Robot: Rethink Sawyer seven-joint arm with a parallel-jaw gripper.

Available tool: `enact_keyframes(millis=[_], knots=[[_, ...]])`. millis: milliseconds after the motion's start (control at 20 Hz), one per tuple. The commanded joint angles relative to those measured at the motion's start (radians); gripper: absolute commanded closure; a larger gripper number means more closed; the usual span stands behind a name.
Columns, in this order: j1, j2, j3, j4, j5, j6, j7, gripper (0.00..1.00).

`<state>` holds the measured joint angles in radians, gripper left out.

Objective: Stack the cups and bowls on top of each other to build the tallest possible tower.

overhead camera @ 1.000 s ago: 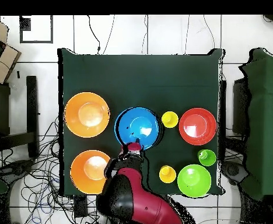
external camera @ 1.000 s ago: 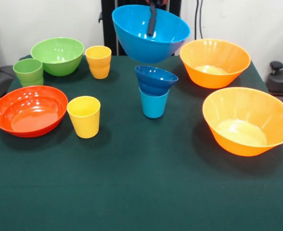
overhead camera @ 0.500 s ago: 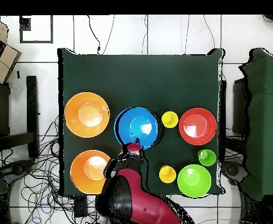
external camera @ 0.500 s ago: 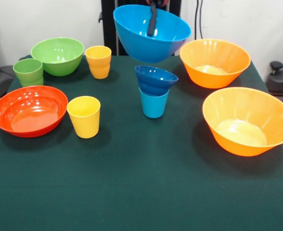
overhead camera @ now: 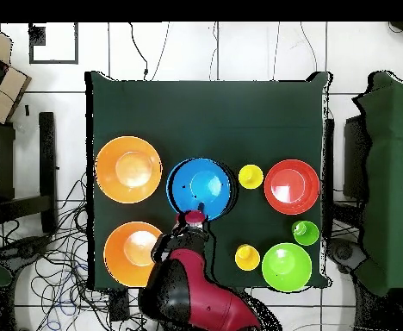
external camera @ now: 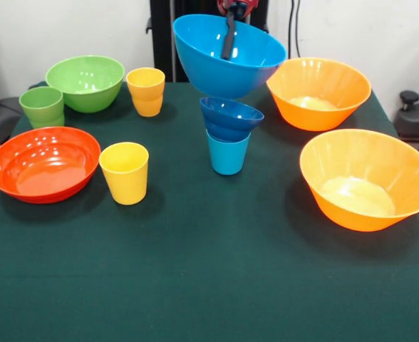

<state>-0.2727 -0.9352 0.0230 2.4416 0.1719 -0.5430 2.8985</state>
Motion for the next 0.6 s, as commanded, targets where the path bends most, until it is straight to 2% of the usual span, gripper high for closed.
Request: enact_keyframes(millis=[50,350,600], knots=[[0.017,0.082,0.039,0.039,-0.031,-0.062,0.224,1.00],[-0.009,0.095,0.043,0.044,-0.059,-0.078,0.222,1.00],[-0.004,0.115,0.041,0.039,-0.067,-0.103,0.228,1.00]])
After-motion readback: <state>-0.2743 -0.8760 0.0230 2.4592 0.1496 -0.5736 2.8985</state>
